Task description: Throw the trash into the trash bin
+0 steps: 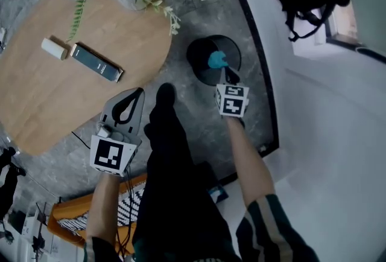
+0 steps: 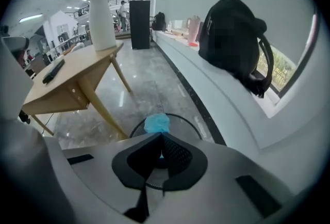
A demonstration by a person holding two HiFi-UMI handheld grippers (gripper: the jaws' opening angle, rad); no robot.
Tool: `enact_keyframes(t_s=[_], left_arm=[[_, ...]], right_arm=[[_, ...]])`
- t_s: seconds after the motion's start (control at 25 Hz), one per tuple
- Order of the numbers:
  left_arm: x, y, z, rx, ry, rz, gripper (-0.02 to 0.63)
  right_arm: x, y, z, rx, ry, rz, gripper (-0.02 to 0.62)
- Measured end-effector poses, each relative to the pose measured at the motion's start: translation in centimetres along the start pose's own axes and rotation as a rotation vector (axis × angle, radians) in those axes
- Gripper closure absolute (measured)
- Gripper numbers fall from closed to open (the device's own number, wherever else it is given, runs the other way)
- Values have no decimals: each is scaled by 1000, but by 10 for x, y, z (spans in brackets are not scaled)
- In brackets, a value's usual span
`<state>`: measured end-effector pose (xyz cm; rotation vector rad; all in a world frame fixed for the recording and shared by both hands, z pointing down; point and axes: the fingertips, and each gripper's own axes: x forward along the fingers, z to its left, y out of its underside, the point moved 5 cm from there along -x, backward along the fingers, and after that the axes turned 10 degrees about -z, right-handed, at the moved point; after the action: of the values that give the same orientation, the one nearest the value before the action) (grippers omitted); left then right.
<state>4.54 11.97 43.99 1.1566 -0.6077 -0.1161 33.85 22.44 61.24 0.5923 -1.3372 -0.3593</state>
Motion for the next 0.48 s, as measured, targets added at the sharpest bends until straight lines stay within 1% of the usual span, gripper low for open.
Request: enact_keyframes(t_s=[0.16, 0.24, 0.32, 0.4, 0.48], left_arm=[[1, 1, 1, 11, 29, 29, 606], [-1, 1, 8, 14, 25, 39, 606], [-4, 4, 14, 6, 12, 47, 606], [-7, 7, 17, 2, 11, 56, 606], [-11, 8, 18, 18, 27, 73, 606]], right_arm=[[31, 27, -7, 103, -1, 109, 591], [43, 36, -4, 157, -25, 145, 587], [48, 40, 2, 167, -52, 171, 507], [45, 42, 9, 156, -75, 195, 481], [38, 40, 17, 139, -90, 193, 480]])
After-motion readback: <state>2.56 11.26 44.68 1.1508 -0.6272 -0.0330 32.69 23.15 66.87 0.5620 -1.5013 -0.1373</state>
